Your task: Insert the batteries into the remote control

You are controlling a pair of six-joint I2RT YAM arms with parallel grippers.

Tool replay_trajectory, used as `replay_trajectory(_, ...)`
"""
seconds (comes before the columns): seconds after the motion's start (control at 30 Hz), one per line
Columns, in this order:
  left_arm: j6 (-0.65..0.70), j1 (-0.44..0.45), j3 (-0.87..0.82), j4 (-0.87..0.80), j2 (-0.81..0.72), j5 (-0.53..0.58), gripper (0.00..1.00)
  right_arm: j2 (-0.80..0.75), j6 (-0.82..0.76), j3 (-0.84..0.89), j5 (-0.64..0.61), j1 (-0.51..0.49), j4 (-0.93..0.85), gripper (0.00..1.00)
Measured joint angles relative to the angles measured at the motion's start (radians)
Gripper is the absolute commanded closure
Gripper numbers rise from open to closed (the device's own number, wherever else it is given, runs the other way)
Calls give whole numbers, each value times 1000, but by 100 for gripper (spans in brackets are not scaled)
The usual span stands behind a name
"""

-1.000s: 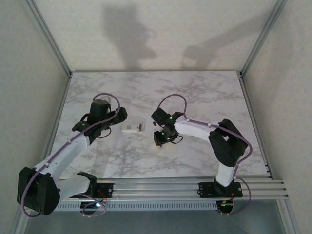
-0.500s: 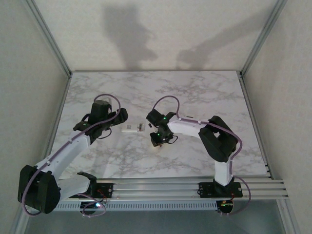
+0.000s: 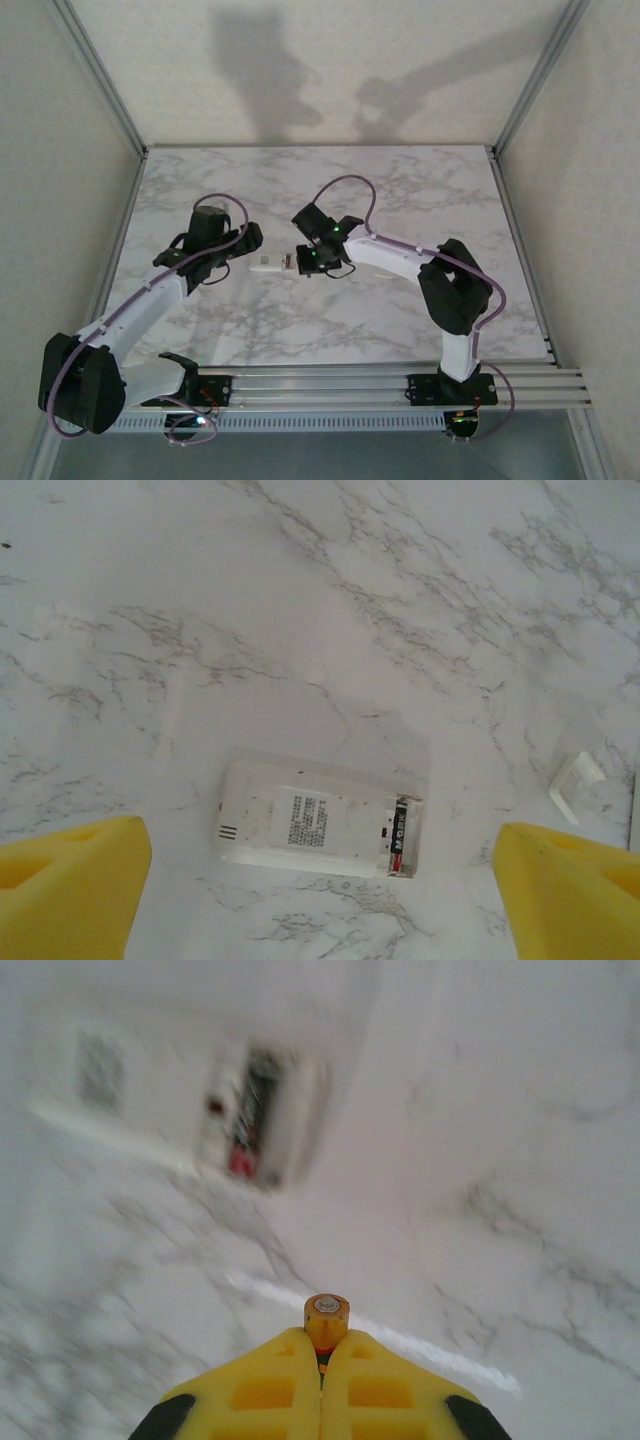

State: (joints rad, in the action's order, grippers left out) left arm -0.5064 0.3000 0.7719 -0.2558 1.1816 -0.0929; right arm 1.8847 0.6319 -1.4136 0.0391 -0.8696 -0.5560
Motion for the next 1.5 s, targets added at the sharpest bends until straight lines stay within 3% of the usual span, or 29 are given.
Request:
replay_trajectory(0.2, -3, -4, 16, 4, 157, -74, 13, 61, 164, -93, -44, 8, 103, 93)
replay_trajectory(0.37, -2, -8, 38, -11, 266, -102, 15, 177, 201, -161, -80, 8, 126, 92)
replay_trajectory(0.57, -2, -10, 39, -11, 269, -110, 15, 246, 203, -191, -100, 8, 122, 90)
replay_trajectory(1.5, -3, -21, 39, -11, 242, -109, 15, 258, 220, -188, -100, -10, 122, 81)
